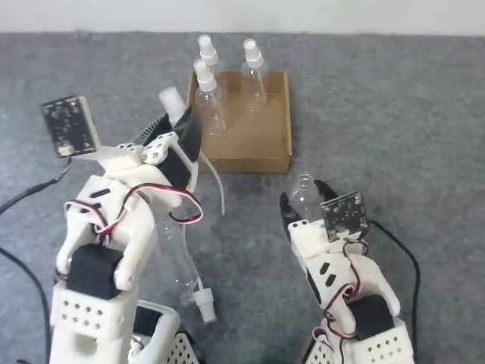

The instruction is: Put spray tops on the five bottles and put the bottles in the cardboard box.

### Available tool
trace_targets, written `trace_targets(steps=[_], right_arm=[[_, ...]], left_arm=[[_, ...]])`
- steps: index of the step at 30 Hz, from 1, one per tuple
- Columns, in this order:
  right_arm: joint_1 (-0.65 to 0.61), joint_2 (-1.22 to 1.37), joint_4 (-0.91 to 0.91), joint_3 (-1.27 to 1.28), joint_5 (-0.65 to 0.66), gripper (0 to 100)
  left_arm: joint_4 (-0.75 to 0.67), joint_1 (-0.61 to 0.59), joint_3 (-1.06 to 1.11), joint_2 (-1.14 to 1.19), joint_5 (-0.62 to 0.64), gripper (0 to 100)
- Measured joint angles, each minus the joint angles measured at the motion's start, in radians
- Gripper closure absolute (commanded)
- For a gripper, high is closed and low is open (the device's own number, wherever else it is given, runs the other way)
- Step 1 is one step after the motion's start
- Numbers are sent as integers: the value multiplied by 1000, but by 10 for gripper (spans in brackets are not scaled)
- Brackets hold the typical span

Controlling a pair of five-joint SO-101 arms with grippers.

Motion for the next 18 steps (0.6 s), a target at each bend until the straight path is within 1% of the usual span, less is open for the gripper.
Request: trace_targets(steps=[7, 12, 18], right_arm=[[-121, 0, -8, 46, 114, 986], [-130, 0, -64, 77, 133, 986], [-130, 0, -75, 78, 133, 986]], left_arm=[[-5, 0, 0, -2, 92, 989], [-34, 0, 0, -2, 98, 989], [-61, 0, 0, -2, 100, 989]])
